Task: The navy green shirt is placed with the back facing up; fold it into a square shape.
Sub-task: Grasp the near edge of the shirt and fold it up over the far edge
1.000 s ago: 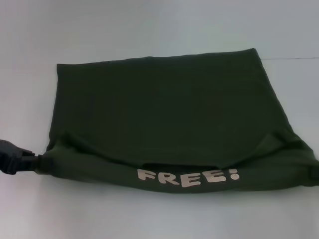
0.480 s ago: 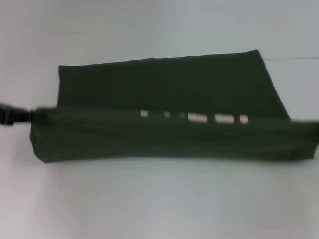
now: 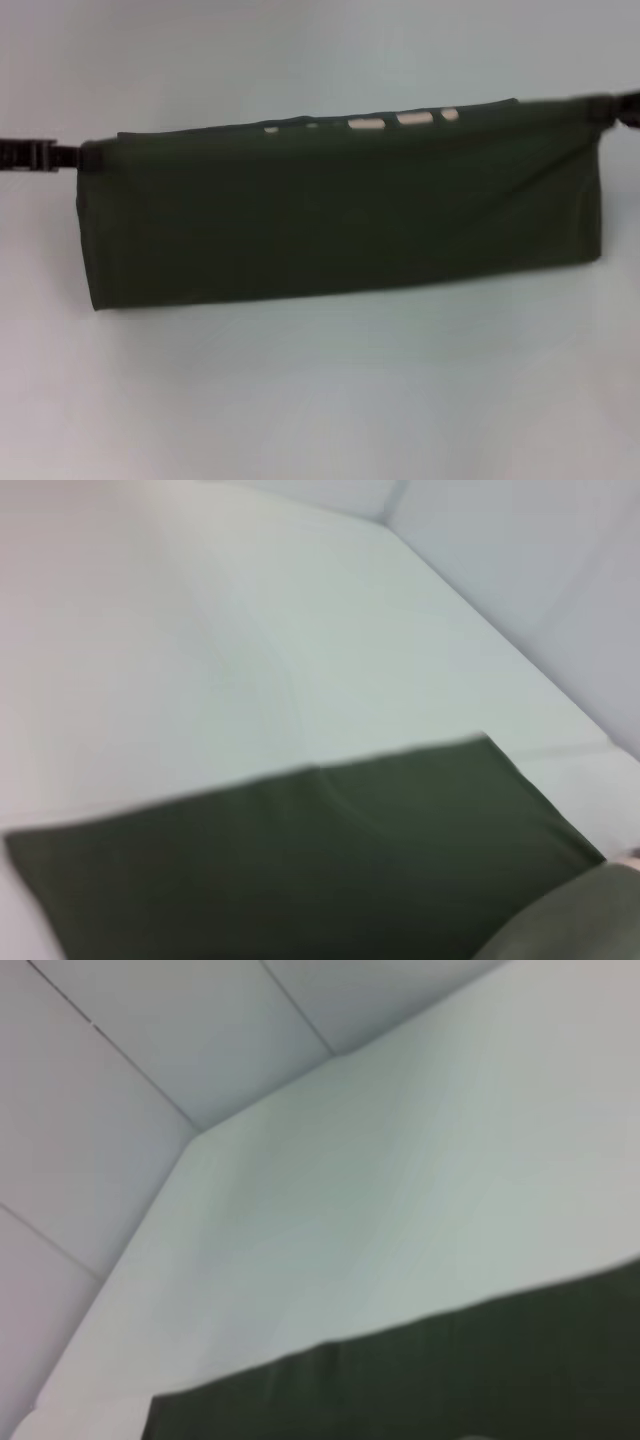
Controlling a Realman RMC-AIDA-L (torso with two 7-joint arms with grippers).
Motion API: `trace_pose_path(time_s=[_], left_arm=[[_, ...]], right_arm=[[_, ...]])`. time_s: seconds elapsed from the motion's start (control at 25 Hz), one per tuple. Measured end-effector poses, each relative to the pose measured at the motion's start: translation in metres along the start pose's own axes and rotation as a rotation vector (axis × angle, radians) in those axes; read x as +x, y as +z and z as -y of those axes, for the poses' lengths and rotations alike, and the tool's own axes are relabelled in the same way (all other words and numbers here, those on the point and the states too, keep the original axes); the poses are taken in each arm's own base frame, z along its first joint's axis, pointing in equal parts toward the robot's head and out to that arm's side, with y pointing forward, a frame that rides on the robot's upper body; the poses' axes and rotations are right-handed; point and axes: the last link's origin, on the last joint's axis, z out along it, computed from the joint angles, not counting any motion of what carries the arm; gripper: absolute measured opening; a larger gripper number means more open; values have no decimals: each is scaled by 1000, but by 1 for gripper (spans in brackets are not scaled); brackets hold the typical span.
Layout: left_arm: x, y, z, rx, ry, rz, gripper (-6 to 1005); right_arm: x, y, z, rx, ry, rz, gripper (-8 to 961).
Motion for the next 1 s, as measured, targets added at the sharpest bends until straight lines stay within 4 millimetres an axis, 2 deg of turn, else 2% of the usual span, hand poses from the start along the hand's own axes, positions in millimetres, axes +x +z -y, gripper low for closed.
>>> trace_pose_path(time_s=[0.2,0.36,0.72,1.0], left_arm=[[13,14,8,67,-35,-90,33],[22,25,12,111,-46,-164,33],[20,61,15,223,-36,-235,34],[11,84,11,295,-20,-257,35]], right_arm=[[-22,31,-9,70,-42,55,57],[-29,53,-12,131,-58,94,58],[-25,91,-14,256,-78,168,58],[-19,108,-17,342,-118,190,58]])
